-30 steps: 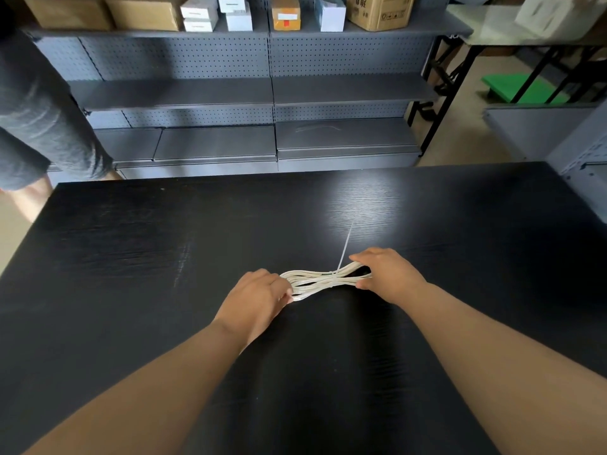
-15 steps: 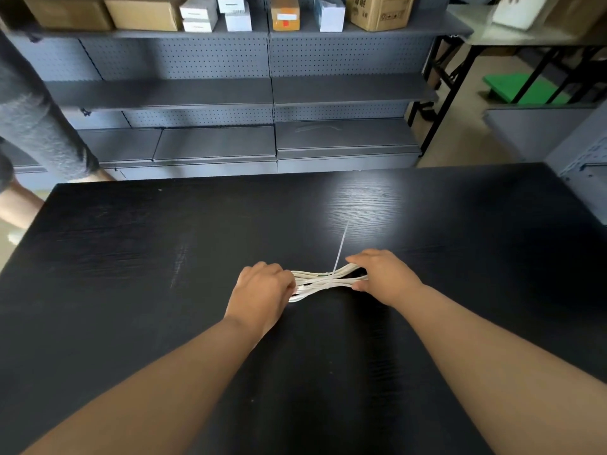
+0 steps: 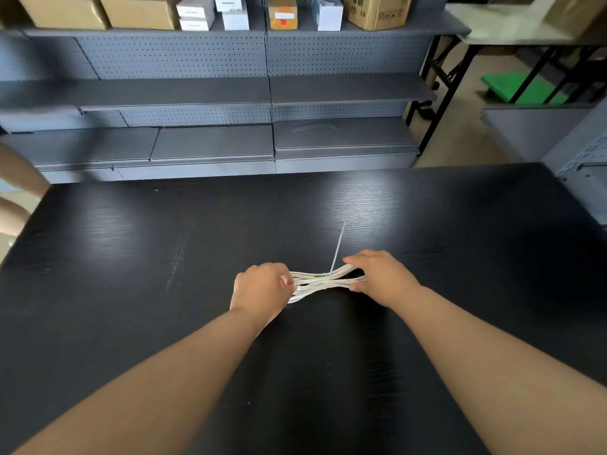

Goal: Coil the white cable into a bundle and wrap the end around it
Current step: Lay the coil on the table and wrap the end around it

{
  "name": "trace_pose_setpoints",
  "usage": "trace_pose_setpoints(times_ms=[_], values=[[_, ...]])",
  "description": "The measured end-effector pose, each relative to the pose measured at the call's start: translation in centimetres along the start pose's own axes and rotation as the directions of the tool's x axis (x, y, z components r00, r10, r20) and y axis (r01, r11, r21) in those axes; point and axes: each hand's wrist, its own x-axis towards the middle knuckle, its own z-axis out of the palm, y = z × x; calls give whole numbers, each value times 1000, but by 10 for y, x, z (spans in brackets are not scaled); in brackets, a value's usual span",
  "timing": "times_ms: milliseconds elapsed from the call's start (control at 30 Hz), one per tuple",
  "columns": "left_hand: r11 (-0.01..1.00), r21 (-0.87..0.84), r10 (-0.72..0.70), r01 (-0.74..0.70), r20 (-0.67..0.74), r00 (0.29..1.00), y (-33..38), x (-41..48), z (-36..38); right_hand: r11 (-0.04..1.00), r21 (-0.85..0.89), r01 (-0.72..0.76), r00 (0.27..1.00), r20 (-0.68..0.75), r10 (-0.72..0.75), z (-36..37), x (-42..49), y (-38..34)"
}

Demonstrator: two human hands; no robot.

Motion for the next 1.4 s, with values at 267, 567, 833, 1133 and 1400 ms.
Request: trace_pose_setpoints(times_ms=[267, 567, 833, 1133, 1400], values=[[999, -16, 32, -31, 106, 994, -3, 1, -4, 1000, 3, -2, 1000, -3, 2, 0, 0, 0], [989, 101, 97, -107, 97, 990, -1, 6, -5, 1000, -4, -4, 1000, 2, 4, -1, 0, -1], [976, 197, 84, -93, 55, 995, 3, 10, 1, 1000, -11, -4, 1000, 4, 4, -1, 0, -1], [904, 385, 205, -188, -2, 979, 8, 7, 5, 1000, -16, 6, 1000, -10, -6, 1, -1, -1], [737, 520, 471, -432, 62, 880, 9, -11, -1, 1000, -19, 3, 1000, -21, -3, 2, -2, -1]])
